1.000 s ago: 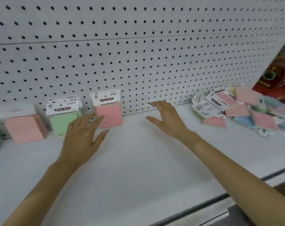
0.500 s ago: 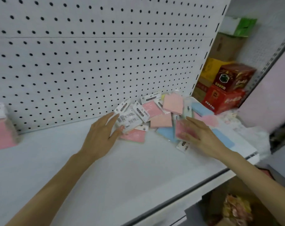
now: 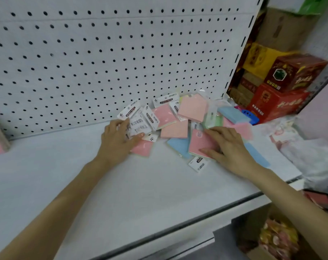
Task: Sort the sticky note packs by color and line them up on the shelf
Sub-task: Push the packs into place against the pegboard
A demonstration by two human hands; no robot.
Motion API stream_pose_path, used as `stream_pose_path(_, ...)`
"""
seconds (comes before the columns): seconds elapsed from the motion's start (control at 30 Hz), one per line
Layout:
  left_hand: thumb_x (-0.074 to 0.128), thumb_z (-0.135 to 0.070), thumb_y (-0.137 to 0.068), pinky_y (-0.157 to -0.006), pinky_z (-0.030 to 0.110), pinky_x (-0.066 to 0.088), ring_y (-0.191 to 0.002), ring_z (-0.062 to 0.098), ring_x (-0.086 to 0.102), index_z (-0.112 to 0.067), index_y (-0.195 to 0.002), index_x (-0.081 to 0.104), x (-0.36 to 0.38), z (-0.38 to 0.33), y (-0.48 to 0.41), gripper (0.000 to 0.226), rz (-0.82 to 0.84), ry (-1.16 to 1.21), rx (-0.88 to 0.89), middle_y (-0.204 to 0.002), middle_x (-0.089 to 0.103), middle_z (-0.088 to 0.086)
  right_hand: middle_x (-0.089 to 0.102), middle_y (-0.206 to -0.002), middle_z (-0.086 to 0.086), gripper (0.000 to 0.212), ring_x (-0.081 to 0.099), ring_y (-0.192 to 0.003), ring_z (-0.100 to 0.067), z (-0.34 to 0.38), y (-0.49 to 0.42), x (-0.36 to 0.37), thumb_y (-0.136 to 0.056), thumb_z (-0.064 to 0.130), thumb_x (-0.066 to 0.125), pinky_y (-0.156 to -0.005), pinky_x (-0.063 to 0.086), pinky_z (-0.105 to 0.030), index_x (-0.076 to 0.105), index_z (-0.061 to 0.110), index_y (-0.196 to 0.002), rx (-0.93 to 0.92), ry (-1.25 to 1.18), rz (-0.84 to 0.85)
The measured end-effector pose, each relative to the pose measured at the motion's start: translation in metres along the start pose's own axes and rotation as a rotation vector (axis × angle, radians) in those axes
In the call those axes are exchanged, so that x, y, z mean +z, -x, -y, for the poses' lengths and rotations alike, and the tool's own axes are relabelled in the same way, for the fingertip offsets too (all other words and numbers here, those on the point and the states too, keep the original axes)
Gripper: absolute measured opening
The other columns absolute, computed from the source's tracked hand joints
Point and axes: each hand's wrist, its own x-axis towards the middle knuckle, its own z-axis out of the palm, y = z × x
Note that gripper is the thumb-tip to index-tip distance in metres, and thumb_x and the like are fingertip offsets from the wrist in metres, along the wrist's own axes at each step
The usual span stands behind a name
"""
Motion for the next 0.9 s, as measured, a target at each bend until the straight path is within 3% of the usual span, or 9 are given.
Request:
stream_pose_path(0.17,0.041,-0.076,-0.064,-0.105,0.042,0.034,-0.119,0.027,0.036,-0.015,-0.141,0.037,0.002,-0.002,0.006,0.098,-0.014,0.042,-0.013,-0.128,0.038,0.007,0.042,-0.127,-0.004,0.08,0.032,-0.114,-0.023,0.0,-0.001,0.003,-0.075,0.072,0.033,-0.096,0.024,-0.032,0.044,0.022,-0.137,0.023,-0.04,0.041)
stream_pose_path(0.27,0.06,-0.056,-0.081,-0.106,0.039,0.035,-0.12,0.026,0.037,-0.013,-0.143,0.036,0.004,-0.001,0.007,0.079,-0.036,0.091,-0.015,-0.128,0.04,0.007,0.041,-0.127,-0.005,0.07,0.032,-0.116,-0.025,0.003,-0.001,0.002,-0.08,0.065,0.05,-0.096,0.022,-0.03,0.046,0.022,-0.135,0.015,-0.086,0.032)
stream_pose_path(0.37,0.059,-0.045,-0.087,-0.103,0.032,0.033,-0.12,0.023,0.038,-0.016,-0.143,0.036,0.002,-0.001,0.012,0.068,-0.065,0.104,-0.012,-0.128,0.041,0.005,0.04,-0.128,-0.004,0.059,0.029,-0.117,-0.021,0.004,0.0,0.002,-0.083,0.051,0.06,-0.095,0.02,-0.028,0.047,0.023,-0.134,0.001,-0.104,0.018)
stream_pose_path(0.57,0.06,-0.037,-0.087,-0.096,0.019,0.03,-0.117,0.012,0.043,-0.022,-0.138,0.045,-0.019,-0.02,0.04,0.055,-0.158,0.264,0.063,-0.125,0.044,-0.001,0.037,-0.128,-0.003,0.075,0.029,-0.116,-0.023,0.007,0.002,0.001,-0.077,0.067,0.045,-0.095,0.022,-0.031,0.041,0.024,-0.138,0.053,-0.032,0.05)
stream_pose_path(0.63,0.057,-0.044,-0.088,-0.097,0.024,0.039,-0.11,0.01,0.052,-0.028,-0.134,0.049,-0.026,-0.03,0.052,0.049,-0.128,0.486,-0.012,-0.122,0.053,-0.002,0.038,-0.126,-0.004,0.077,0.03,-0.114,-0.023,0.009,0.001,0.001,-0.075,0.068,0.043,-0.094,0.021,-0.029,0.042,0.023,-0.138,0.063,-0.01,0.047)
stream_pose_path(0.7,0.053,-0.052,-0.088,-0.1,0.032,0.044,-0.112,0.013,0.058,-0.031,-0.132,0.05,-0.033,-0.04,0.066,0.049,0.015,0.84,-0.12,-0.123,0.06,-0.005,0.039,-0.124,-0.004,0.074,0.03,-0.113,-0.022,0.012,0.0,0.001,-0.078,0.068,0.05,-0.092,0.019,-0.027,0.044,0.022,-0.136,0.067,-0.025,0.044)
stream_pose_path(0.8,0.044,-0.055,-0.089,-0.099,0.047,0.047,-0.114,0.029,0.061,-0.019,-0.131,0.052,-0.035,-0.048,0.087,0.055,0.223,1.318,-0.292,-0.124,0.064,0.008,0.039,-0.124,-0.004,0.067,0.03,-0.113,-0.022,0.02,-0.001,0.003,-0.077,0.057,0.063,-0.093,0.02,-0.027,0.047,0.021,-0.132,0.067,-0.083,0.046)
stream_pose_path(0.9,0.037,-0.056,-0.089,-0.096,0.059,0.044,-0.115,0.038,0.059,-0.013,-0.131,0.052,-0.036,-0.046,0.104,0.062,0.329,1.561,-0.463,-0.125,0.061,0.019,0.04,-0.119,-0.001,0.071,0.032,-0.111,-0.02,0.035,0.002,0.004,-0.072,0.062,0.064,-0.087,0.018,-0.025,0.048,0.021,-0.127,0.046,-0.122,0.046)
